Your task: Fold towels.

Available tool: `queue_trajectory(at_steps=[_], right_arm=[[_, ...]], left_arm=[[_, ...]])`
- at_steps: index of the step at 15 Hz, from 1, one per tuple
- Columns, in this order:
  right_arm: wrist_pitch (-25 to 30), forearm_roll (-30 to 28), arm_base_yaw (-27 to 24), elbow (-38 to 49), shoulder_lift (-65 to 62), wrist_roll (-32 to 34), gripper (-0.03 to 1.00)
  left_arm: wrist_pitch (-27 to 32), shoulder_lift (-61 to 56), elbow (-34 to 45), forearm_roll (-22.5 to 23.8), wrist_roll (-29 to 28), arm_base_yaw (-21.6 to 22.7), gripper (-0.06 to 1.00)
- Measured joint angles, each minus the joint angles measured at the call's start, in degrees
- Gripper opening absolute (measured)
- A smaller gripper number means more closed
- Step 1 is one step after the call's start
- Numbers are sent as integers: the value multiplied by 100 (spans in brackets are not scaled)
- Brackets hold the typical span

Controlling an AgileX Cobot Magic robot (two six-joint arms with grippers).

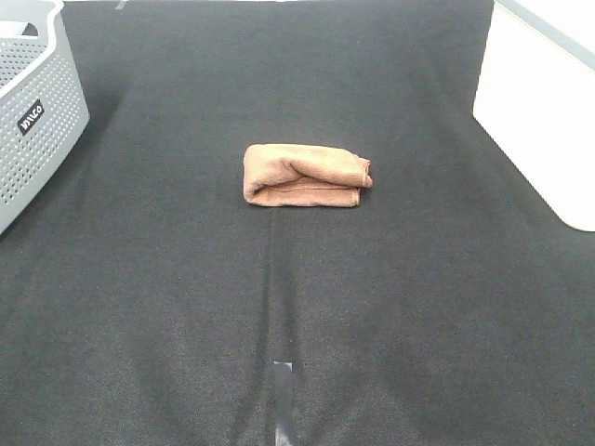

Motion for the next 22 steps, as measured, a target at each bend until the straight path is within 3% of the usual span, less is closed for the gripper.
queue_trajectory(at_steps=[7, 14, 17, 22], right_arm=[[0, 0, 0, 0, 0, 0, 92], [0, 11, -143, 0, 0, 0, 92], [-6, 23, -710, 6, -57, 0, 92], [-6, 23, -773, 6, -80, 0, 92]], left_arm=[[0, 0, 0, 0, 11, 34, 76], [-17, -458, 0, -11, 11, 1742, 76], [-17, -470, 0, -17, 11, 1822, 76], [-17, -470, 0, -17, 11, 1822, 76]])
